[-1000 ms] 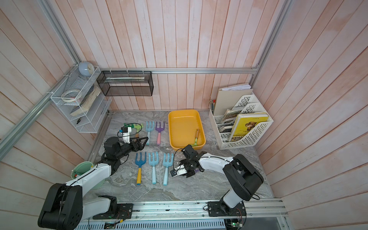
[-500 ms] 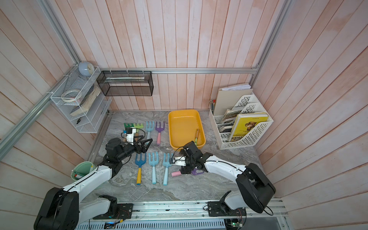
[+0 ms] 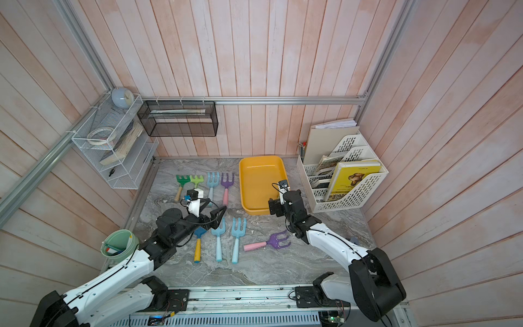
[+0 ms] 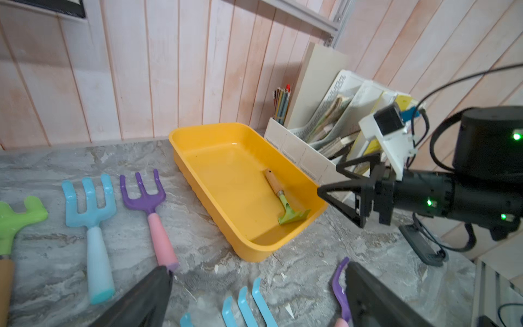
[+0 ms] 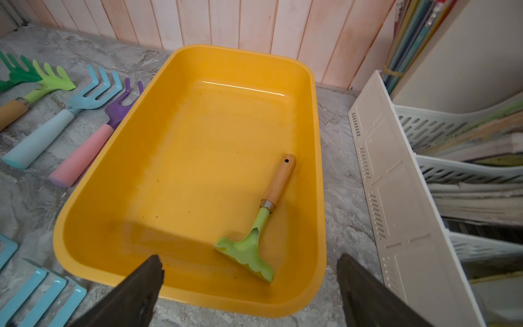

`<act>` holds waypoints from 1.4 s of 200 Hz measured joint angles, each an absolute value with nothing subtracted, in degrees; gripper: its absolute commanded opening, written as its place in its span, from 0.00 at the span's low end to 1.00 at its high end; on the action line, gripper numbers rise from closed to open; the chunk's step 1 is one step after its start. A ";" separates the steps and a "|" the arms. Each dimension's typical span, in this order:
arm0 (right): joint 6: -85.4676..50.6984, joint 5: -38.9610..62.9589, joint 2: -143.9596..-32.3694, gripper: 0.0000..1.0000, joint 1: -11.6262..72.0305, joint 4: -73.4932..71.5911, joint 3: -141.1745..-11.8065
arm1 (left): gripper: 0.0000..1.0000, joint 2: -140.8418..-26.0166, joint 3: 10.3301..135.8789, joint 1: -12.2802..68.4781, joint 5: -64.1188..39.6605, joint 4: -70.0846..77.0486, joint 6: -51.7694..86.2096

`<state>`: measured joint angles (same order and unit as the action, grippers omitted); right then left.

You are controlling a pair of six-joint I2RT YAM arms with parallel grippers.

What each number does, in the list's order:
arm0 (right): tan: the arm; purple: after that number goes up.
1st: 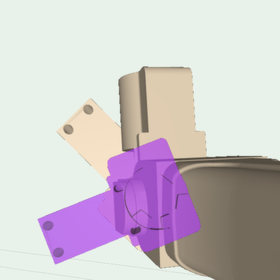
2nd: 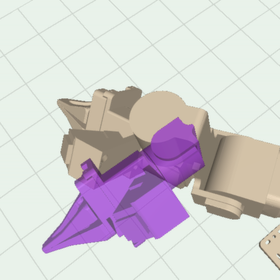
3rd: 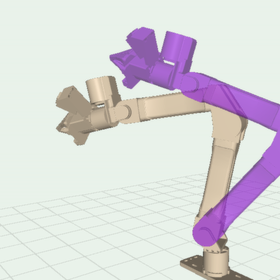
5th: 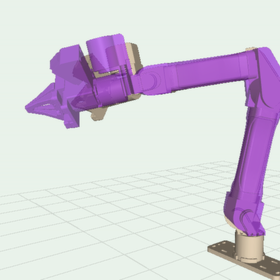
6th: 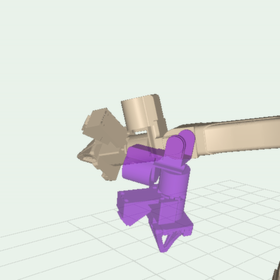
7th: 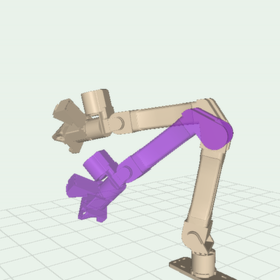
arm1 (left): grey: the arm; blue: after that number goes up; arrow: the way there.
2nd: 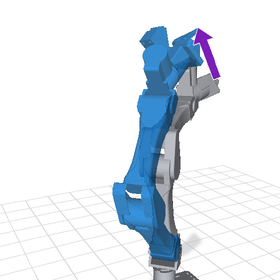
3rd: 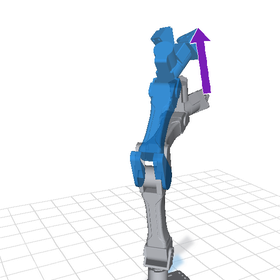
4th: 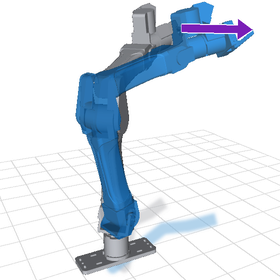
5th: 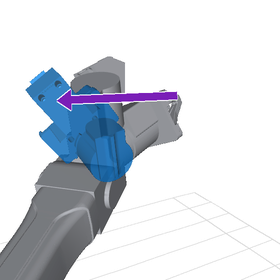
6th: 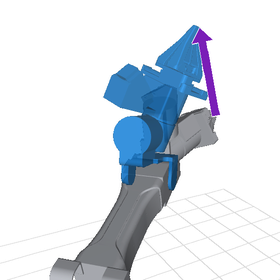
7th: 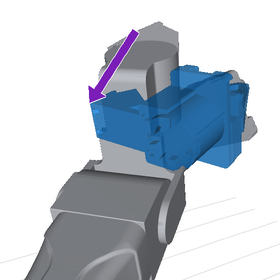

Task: Take the hand rake out of the storage box
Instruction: Adjust the rake at the center of the board.

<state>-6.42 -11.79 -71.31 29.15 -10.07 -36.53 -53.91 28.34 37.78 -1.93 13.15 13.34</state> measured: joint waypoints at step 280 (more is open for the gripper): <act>-20.36 -13.47 -69.32 0.98 22.83 -0.84 -39.05 | 0.61 -97.86 49.45 55.22 -18.61 -2.66 -13.76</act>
<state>-20.36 -13.47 -69.32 22.83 -0.84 -39.05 -97.86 49.45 55.22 -18.61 -2.66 -13.76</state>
